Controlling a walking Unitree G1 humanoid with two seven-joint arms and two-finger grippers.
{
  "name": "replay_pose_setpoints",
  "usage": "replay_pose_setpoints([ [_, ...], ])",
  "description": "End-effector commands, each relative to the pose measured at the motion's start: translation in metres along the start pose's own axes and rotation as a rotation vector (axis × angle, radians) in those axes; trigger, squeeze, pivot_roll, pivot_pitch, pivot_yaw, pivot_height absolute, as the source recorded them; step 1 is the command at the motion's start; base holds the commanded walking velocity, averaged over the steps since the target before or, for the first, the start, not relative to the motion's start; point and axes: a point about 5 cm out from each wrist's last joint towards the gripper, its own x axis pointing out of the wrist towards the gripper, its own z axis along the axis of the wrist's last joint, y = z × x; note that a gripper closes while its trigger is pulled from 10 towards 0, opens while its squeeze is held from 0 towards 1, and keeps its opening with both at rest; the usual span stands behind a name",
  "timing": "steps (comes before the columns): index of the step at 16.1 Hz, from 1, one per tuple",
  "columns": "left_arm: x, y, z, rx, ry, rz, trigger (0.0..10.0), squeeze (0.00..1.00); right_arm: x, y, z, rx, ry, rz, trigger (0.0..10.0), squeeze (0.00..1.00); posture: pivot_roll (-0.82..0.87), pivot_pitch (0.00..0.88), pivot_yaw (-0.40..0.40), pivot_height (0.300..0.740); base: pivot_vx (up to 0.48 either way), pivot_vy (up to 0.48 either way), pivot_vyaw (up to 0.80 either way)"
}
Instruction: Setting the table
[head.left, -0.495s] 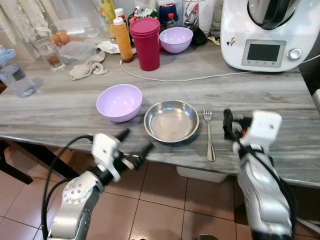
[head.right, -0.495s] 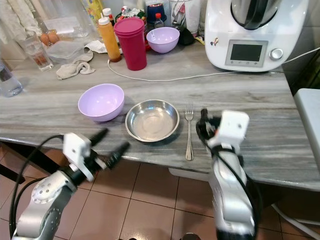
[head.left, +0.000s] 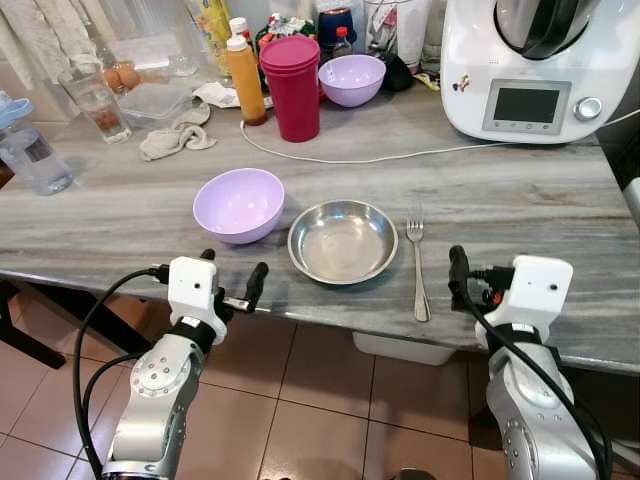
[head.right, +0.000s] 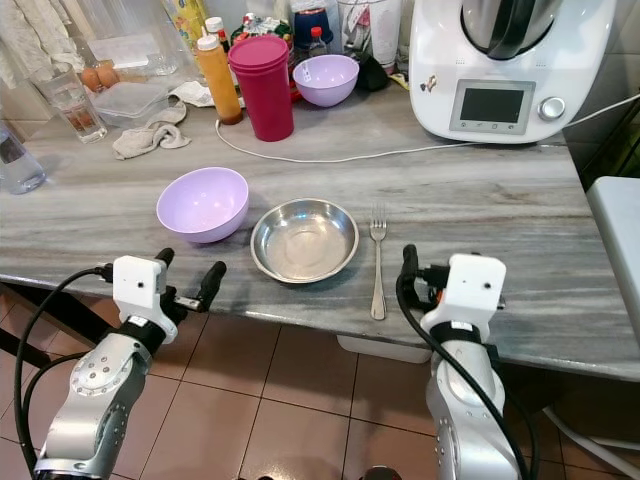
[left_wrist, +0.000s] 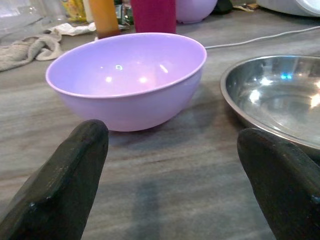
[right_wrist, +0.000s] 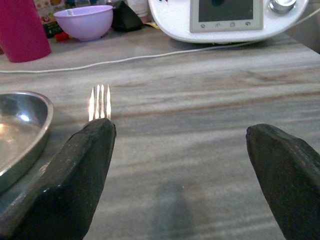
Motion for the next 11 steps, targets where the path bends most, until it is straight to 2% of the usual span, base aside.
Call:
replay_pose_setpoints([
  [1, 0.0, 0.006, -0.001, 0.016, 0.007, 0.033, 10.0, 0.0, -0.002, 0.002, 0.004, 0.012, -0.011, 0.003, 10.0, 1.0, -0.28, 0.105, 0.119, 0.74, 0.0, 0.0, 0.0],
  [2, 0.003, 0.006, 0.0, 0.025, 0.003, 0.043, 10.0, 0.0, -0.001, 0.004, 0.006, 0.039, -0.021, 0.012, 10.0, 1.0, -0.28, 0.104, 0.12, 0.74, 0.0, 0.0, 0.0],
  [4, 0.007, 0.006, 0.002, 0.049, 0.001, 0.066, 10.0, 0.0, 0.001, 0.005, 0.011, 0.024, -0.04, 0.019, 10.0, 1.0, -0.28, 0.104, 0.121, 0.74, 0.0, 0.0, 0.0],
  [5, 0.009, 0.005, 0.004, 0.043, -0.001, 0.071, 10.0, 0.0, 0.002, 0.005, 0.011, 0.031, -0.035, 0.016, 10.0, 0.67, -0.28, 0.104, 0.121, 0.74, 0.0, 0.0, 0.0],
  [6, 0.01, 0.006, 0.005, 0.046, -0.002, 0.078, 10.0, 0.0, 0.002, 0.005, 0.01, 0.034, -0.028, 0.013, 10.0, 0.0, -0.28, 0.104, 0.122, 0.74, 0.0, 0.0, -0.43],
  [11, 0.012, 0.001, 0.005, 0.062, 0.0, 0.095, 10.0, 0.0, 0.002, 0.006, 0.008, 0.042, -0.015, 0.016, 10.0, 0.0, -0.28, 0.1, 0.117, 0.74, 0.0, 0.0, -0.59],
])
